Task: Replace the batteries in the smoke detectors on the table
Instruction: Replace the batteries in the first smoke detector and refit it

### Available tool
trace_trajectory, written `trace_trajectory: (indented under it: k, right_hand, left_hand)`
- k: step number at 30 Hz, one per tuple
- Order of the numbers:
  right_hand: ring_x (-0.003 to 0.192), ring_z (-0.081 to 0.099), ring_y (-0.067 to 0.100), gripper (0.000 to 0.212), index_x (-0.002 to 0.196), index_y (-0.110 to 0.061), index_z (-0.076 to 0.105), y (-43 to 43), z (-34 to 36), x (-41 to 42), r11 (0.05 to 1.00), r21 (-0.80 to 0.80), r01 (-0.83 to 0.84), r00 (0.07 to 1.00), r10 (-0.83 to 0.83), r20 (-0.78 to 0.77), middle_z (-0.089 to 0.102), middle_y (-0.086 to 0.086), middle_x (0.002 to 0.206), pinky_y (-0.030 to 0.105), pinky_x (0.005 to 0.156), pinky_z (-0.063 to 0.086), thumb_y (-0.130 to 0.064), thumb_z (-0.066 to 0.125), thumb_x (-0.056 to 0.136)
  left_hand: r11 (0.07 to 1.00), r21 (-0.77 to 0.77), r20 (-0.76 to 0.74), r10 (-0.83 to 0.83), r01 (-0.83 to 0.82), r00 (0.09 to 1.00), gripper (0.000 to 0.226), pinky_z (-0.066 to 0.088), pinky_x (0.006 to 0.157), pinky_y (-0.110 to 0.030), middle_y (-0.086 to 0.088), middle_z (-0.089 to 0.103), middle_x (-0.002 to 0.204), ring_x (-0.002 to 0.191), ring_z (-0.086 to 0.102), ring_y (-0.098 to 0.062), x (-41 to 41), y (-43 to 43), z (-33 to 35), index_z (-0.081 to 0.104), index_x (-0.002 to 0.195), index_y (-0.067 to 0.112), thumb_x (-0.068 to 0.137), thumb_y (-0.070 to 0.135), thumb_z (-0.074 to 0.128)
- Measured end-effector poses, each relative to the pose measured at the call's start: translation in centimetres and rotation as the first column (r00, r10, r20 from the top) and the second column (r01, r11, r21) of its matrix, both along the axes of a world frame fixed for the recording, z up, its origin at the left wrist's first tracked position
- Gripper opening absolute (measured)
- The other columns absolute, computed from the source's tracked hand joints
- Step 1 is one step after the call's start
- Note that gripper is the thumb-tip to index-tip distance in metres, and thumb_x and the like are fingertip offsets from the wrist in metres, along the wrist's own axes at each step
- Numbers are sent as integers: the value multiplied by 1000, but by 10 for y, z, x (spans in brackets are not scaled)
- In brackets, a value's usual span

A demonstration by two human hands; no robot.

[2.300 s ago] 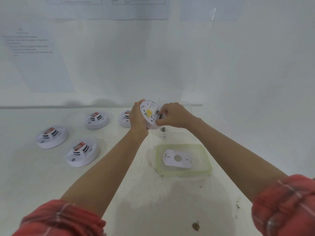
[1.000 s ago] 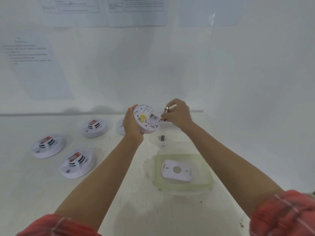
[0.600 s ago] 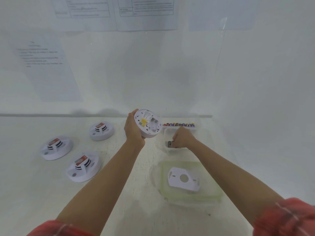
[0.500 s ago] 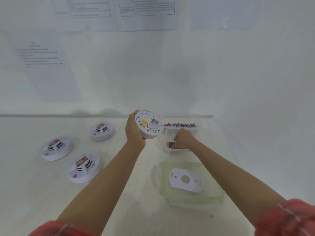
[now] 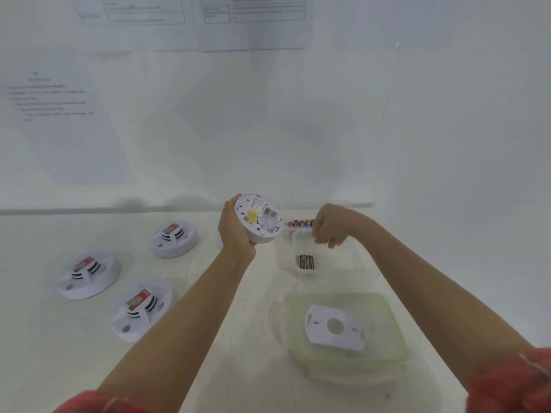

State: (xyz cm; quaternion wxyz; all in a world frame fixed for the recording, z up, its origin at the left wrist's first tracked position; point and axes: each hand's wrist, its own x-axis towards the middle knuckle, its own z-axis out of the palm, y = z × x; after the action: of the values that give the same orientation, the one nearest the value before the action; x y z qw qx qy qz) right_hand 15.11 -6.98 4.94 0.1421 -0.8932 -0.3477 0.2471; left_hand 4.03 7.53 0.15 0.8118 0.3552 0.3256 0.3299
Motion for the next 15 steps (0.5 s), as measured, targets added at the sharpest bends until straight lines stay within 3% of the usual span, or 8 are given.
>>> trace_trajectory:
  k: [2, 3, 5, 8, 10, 13, 15]
  right_hand:
    - [65, 59, 16, 15, 96, -2, 68, 17, 12, 17, 987, 163, 11, 988, -36, 149, 67, 9, 90, 24, 61, 48, -3, 62, 82]
    - [76, 61, 18, 16, 97, -5, 69, 28, 13, 25, 979, 206, 2, 978, -45, 205, 67, 7, 102, 26, 69, 48, -6, 64, 82]
    - [100, 60, 21, 27, 109, -10, 66, 48, 4, 37, 989, 138, -56, 968, 20, 251, 61, 5, 121, 29, 84, 45, -16, 67, 83]
    - [88, 57, 22, 47, 123, -8, 58, 68, -14, 48, 985, -32, -169, 974, 171, 149, 59, 9, 125, 26, 71, 47, -25, 71, 81]
    - [81, 57, 22, 52, 125, -5, 56, 75, -19, 53, 971, -102, -218, 965, 230, 123, 63, 11, 120, 26, 67, 47, -28, 71, 81]
    - [53, 57, 12, 43, 119, -1, 61, 82, -24, 58, 948, -159, -274, 954, 289, 78, 65, 5, 78, 17, 47, 43, -24, 69, 83]
    - [47, 54, 8, 36, 114, 0, 64, 84, -28, 60, 936, -191, -294, 949, 310, 58, 60, 2, 67, 15, 42, 40, -18, 67, 83]
  left_hand:
    - [999, -30, 0, 44, -44, 999, 15, 51, 88, -43, 0, 66, 99, 93, 63, -24, 5, 7, 2, 63, 94, 27, 88, 38, 55]
    - [997, -40, 5, 63, -63, 998, 12, 52, 83, -40, 1, 66, 94, 88, 63, -22, 8, 11, 3, 63, 91, 28, 89, 36, 55]
    - [996, -31, 19, 86, -85, 996, 11, 52, 76, -35, 3, 65, 88, 82, 62, -19, 13, 16, 4, 62, 86, 29, 90, 34, 54]
    - [995, -7, 31, 103, -103, 994, 11, 51, 78, -35, 3, 64, 86, 80, 61, -19, 19, 21, 7, 62, 81, 29, 89, 32, 55]
    - [995, 1, 30, 103, -103, 994, 13, 51, 82, -38, 1, 64, 86, 80, 61, -20, 24, 23, 7, 62, 80, 28, 89, 33, 55]
    - [994, 17, 42, 108, -108, 993, 19, 49, 80, -35, 1, 65, 86, 83, 61, -21, 29, 27, 3, 63, 81, 28, 93, 34, 50]
    - [993, 22, 53, 111, -112, 992, 19, 48, 85, -39, 1, 65, 87, 88, 61, -23, 32, 29, 0, 63, 83, 27, 95, 34, 48]
